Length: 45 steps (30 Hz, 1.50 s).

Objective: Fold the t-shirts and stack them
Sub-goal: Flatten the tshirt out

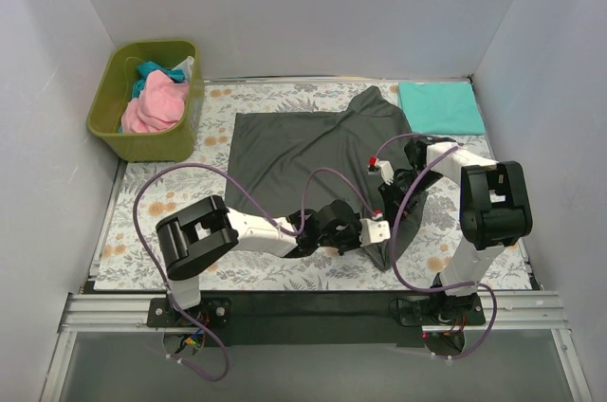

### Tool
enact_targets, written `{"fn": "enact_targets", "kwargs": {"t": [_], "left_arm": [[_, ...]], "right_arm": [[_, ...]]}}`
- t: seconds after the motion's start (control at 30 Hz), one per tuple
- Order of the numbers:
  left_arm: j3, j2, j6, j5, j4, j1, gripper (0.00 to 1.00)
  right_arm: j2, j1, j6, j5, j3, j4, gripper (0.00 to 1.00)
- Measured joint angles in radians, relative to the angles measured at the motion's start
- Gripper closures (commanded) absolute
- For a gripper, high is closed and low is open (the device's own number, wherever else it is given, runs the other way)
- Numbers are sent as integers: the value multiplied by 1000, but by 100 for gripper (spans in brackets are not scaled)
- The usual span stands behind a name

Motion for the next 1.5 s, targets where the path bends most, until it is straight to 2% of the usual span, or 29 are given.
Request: {"fn": "enact_targets", "kwargs": {"t": [0.17, 0.43, 0.47, 0.63, 0.73, 0.8, 0.9, 1.0, 1.07, 1.27, 1.5], "left_arm": [[-38, -61, -71, 27, 2, 0, 96], [-178, -155, -167, 65, -13, 1, 78], [-205, -183, -175, 69, -18, 2, 73], [-335, -383, -213, 95, -42, 3, 71], [-370, -507, -233, 106, -61, 6, 68], [-388, -584, -239, 109, -74, 6, 62], [-393, -632, -243, 104, -78, 7, 59], [-365, -591, -241, 89, -82, 3, 61], [-315, -499, -237, 47, -84, -13, 62], [-238, -287, -217, -154, -35, -102, 62], [-239, -228, -201, -332, 90, -155, 53]], "right_arm": [[-42, 24, -38, -32, 1, -54, 99], [-60, 129, -82, -104, 1, -135, 99], [-60, 143, -82, -114, 1, -139, 99], [-54, 203, -80, -170, 1, -153, 99], [-36, 239, -76, -197, 1, -153, 99], [-23, 257, -68, -205, -1, -146, 99], [-21, 270, -46, -206, -3, -135, 99], [-21, 269, -20, -199, -3, -117, 99], [-24, 262, 0, -197, -3, -107, 99], [-39, 219, 36, -201, 2, -95, 99], [-44, 177, 57, -231, 2, -96, 99]]}}
